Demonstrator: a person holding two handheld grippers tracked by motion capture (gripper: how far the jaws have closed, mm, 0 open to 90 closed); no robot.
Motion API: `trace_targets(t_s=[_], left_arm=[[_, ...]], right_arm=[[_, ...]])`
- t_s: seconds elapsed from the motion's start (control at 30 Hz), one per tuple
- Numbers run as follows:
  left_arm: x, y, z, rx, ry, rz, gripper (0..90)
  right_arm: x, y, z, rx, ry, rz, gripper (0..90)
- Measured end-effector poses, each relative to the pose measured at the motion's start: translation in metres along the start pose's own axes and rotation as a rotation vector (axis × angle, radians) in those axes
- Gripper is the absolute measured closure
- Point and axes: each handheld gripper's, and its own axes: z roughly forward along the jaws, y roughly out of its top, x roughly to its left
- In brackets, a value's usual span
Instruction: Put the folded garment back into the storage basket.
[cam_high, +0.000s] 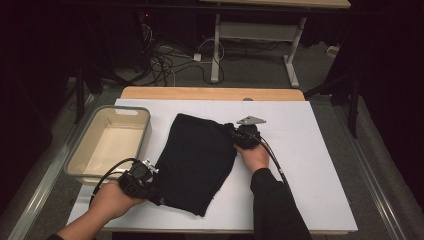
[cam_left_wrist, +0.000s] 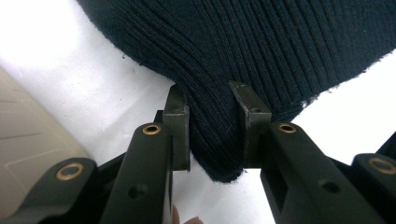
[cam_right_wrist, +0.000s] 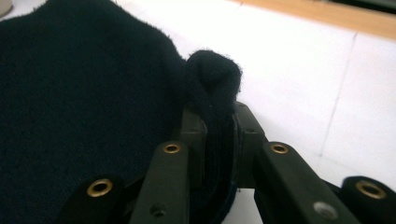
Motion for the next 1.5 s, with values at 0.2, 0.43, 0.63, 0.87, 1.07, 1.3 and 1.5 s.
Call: trace_targets(t_s=[0.2, 0.43, 0.63, 0.87, 1.07, 1.3, 1.5], left_arm=[[-0.002, 0.007, -0.005, 0.047, 0.005, 0.004, 68.4], [-0.002, 0.012, -0.021, 0.092, 0.006, -0.017, 68.3], [-0.004, 0.010, -0.038, 0.131, 0.028, -0.033, 68.3], [-0.001, 0.010, -0.044, 0.158, 0.050, -0.029, 68.4], [0.001, 0.012, -0.041, 0.170, 0.041, -0.027, 68.3], [0.004, 0.011, -0.042, 0.173, 0.034, -0.017, 68.4], [0.004, 0.012, -0.042, 0.173, 0.034, -0.008, 68.3]], right_arm=[[0.008, 0.015, -0.018, -0.085, -0.020, -0.041, 79.5], [0.019, 0.034, -0.032, -0.145, -0.017, -0.065, 79.5], [0.031, 0.045, -0.038, -0.164, 0.006, -0.090, 79.6], [0.035, 0.044, -0.033, -0.174, 0.034, -0.070, 79.4], [0.035, 0.037, -0.025, -0.145, 0.027, -0.057, 79.3], [0.034, 0.037, -0.026, -0.142, 0.036, -0.055, 79.1], [0.035, 0.036, -0.025, -0.141, 0.039, -0.035, 79.1]])
